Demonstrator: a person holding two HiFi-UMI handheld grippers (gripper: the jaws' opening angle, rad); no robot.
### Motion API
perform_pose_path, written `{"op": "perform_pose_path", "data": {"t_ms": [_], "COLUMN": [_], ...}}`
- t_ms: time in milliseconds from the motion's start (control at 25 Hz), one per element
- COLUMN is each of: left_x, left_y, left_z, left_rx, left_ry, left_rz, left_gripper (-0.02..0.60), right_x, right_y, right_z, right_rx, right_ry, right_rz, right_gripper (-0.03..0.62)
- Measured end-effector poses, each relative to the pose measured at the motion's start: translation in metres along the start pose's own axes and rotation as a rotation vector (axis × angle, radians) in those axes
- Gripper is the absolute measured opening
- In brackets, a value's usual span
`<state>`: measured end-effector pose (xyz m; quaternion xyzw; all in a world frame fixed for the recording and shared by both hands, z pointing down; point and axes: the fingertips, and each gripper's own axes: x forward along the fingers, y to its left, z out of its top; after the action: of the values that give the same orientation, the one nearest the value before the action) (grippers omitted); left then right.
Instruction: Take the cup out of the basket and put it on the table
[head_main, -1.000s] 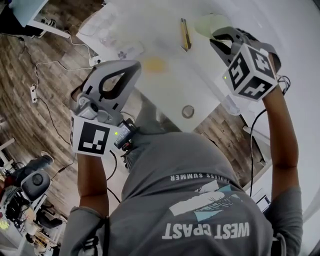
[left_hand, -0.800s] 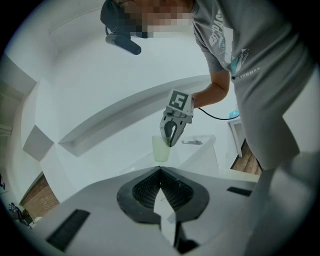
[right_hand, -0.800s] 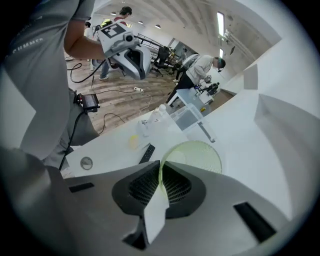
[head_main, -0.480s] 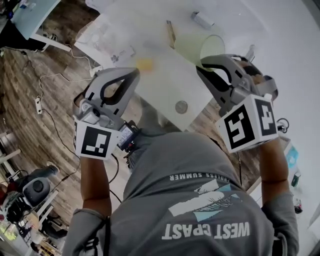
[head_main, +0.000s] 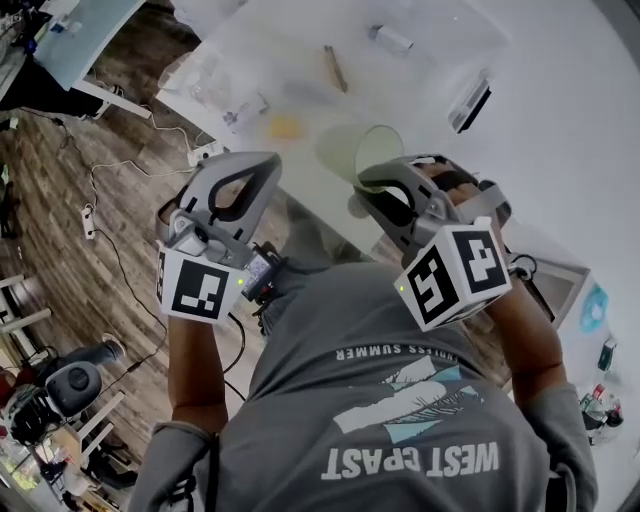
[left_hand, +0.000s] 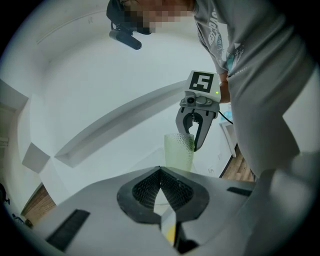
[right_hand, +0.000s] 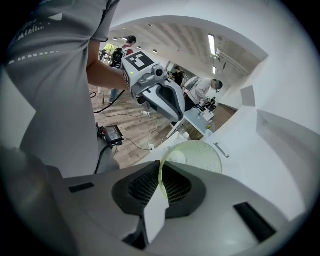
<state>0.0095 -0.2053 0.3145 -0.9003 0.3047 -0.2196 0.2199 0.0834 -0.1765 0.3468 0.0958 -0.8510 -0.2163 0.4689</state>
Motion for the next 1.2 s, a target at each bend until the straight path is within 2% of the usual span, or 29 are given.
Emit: {"op": "perform_pose_path", "data": {"t_ms": [160, 520, 600, 840, 960, 1200], "left_x": [-0.013, -0.032, -0.033, -0.035, -0.037, -0.039], "left_y": [-0.013, -0.038, -0.039, -0.044, -0.046, -0.049], "left_z": [0.004, 0.005, 0.003, -0.001, 0.002, 0.005], "left_rx": [0.005, -0.024, -0.043, -0.024, -0.042, -0.025], "left_ry": [0.016, 0.044, 0.045, 0.091, 0.082, 0.108], "left_rz": [0.001, 0.015, 0.023, -0.020, -0.015, -0.039], "left_gripper": [0.009, 0.009, 0.009, 0.009, 0.009, 0.009], "right_x": [0.015, 0.080, 0.097, 0.142, 0.159, 0.187], "right_y": [0.034, 0.098, 0.106, 0.125, 0.132, 0.137], "right_z": [0.007, -0.031, -0.044, -0.074, -0.084, -0.099], "right_rx": [0.005, 0.051, 0.074, 0.084, 0.102, 0.128], "right_ry": [-0.034, -0.010, 0.010, 0.077, 0.105, 0.148], "right_rz": [0.063, 0.199, 0.215, 0.255, 0.261, 0.269], "right_gripper": [0.026, 0.026, 0.026, 0.026, 0.026, 0.026]}}
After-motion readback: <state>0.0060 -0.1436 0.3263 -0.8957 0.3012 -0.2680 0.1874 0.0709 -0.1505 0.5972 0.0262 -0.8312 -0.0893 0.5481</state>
